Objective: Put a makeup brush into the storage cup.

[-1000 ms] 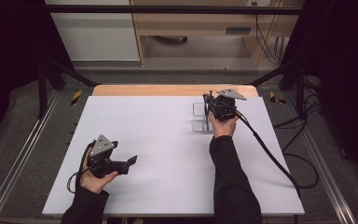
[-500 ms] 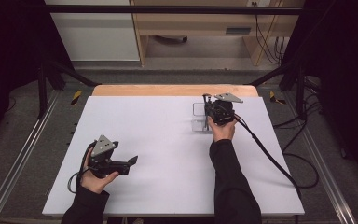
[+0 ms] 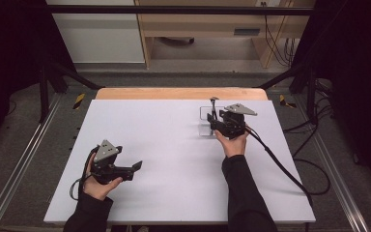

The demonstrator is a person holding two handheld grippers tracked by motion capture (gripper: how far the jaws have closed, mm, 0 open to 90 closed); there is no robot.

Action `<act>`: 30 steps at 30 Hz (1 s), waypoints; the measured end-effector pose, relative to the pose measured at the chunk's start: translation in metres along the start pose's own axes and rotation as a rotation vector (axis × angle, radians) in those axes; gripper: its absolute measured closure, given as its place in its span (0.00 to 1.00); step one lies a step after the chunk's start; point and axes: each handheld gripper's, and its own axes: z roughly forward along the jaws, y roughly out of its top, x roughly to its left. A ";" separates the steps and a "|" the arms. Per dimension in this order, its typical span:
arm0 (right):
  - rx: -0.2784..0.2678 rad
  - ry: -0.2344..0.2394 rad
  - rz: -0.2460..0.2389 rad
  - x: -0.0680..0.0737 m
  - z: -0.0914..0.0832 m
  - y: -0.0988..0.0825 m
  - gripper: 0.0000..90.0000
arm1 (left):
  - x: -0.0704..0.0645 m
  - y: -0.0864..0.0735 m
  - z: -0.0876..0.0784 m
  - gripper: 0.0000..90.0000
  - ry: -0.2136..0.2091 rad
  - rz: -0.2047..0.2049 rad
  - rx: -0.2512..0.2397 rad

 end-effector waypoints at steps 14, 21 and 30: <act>-0.008 0.093 -0.034 0.008 -0.040 -0.013 0.20 | 0.001 -0.001 0.000 0.08 0.005 -0.003 0.002; -0.013 0.125 -0.047 0.009 -0.059 -0.018 0.14 | 0.001 -0.002 0.000 0.08 0.006 -0.003 0.004; 0.004 0.148 -0.066 0.009 -0.078 -0.032 0.10 | 0.001 -0.002 -0.001 0.07 0.008 -0.007 -0.005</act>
